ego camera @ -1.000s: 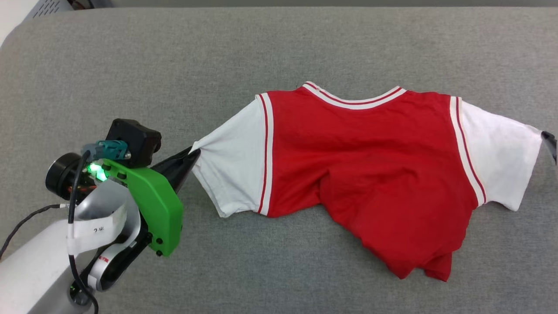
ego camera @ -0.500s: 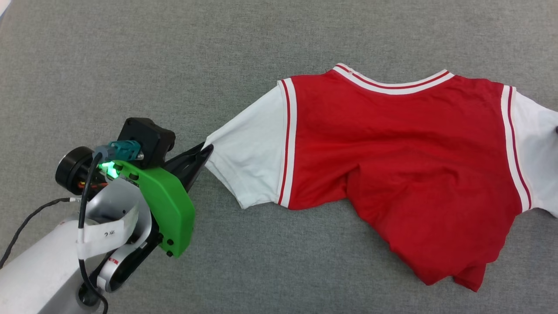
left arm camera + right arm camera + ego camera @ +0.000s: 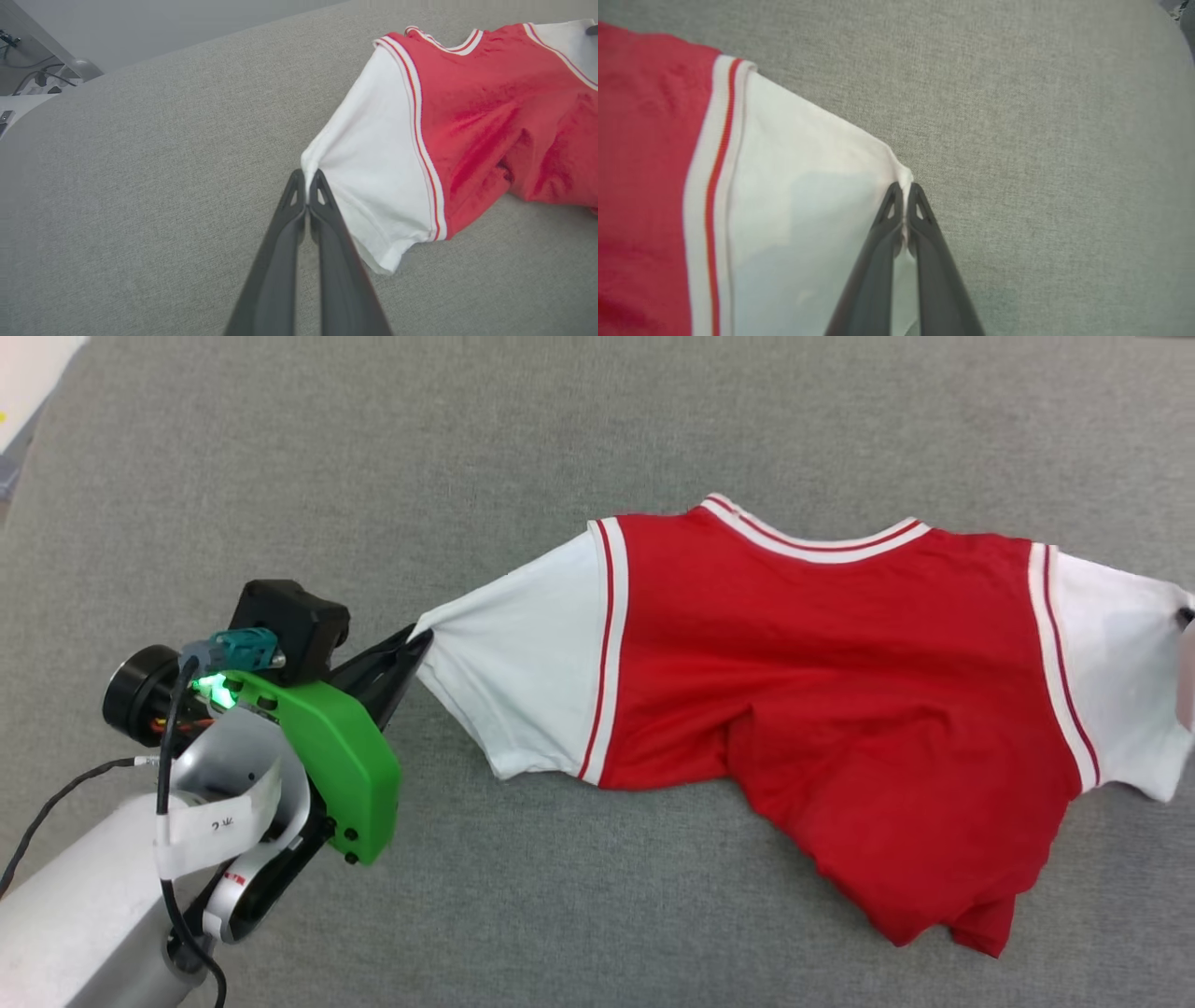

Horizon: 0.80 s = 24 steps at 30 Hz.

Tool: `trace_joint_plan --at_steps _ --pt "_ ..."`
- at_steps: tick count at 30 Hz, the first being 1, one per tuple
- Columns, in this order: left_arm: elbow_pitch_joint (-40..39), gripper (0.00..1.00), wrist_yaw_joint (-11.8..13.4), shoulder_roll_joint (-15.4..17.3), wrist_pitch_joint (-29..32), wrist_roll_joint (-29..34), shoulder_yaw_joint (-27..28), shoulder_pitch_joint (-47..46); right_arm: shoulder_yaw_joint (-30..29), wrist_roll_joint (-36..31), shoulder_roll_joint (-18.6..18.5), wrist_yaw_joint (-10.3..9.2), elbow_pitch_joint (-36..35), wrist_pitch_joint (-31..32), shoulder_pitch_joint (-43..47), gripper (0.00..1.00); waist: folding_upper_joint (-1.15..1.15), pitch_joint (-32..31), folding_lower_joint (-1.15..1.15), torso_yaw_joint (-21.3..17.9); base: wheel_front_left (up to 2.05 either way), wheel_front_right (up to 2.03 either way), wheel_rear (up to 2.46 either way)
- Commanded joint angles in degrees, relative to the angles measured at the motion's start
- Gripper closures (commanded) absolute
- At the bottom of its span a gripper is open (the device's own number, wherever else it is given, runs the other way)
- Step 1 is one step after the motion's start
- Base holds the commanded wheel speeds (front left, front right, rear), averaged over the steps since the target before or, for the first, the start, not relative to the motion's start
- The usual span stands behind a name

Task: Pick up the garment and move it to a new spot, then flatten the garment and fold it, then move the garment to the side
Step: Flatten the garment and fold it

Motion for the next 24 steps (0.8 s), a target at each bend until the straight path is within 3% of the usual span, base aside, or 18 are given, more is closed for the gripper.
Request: trace_joint_plan --at_steps 1,10,24 --pt "0.58 1.0 0.48 -0.09 -0.96 0.16 0.55 0.59 0.31 -0.39 -0.31 -0.03 -0.85 -1.72 0.59 1.0 0.65 -3.08 0.0 -1.17 0.0 0.0 0.0" --pt "2.25 1.0 2.42 0.8 -7.61 0.8 4.39 2.01 0.72 -0.1 -3.15 -0.03 -8.79 -8.22 0.1 1.0 0.65 -11.02 0.0 -3.65 0.0 0.0 0.0" --pt "-1.66 1.0 6.48 4.14 -16.84 3.62 12.81 0.47 -0.5 1.2 -5.88 -0.03 -22.9 -11.33 -3.05 1.0 0.65 -17.79 0.0 -6.31 0.0 0.0 0.0"
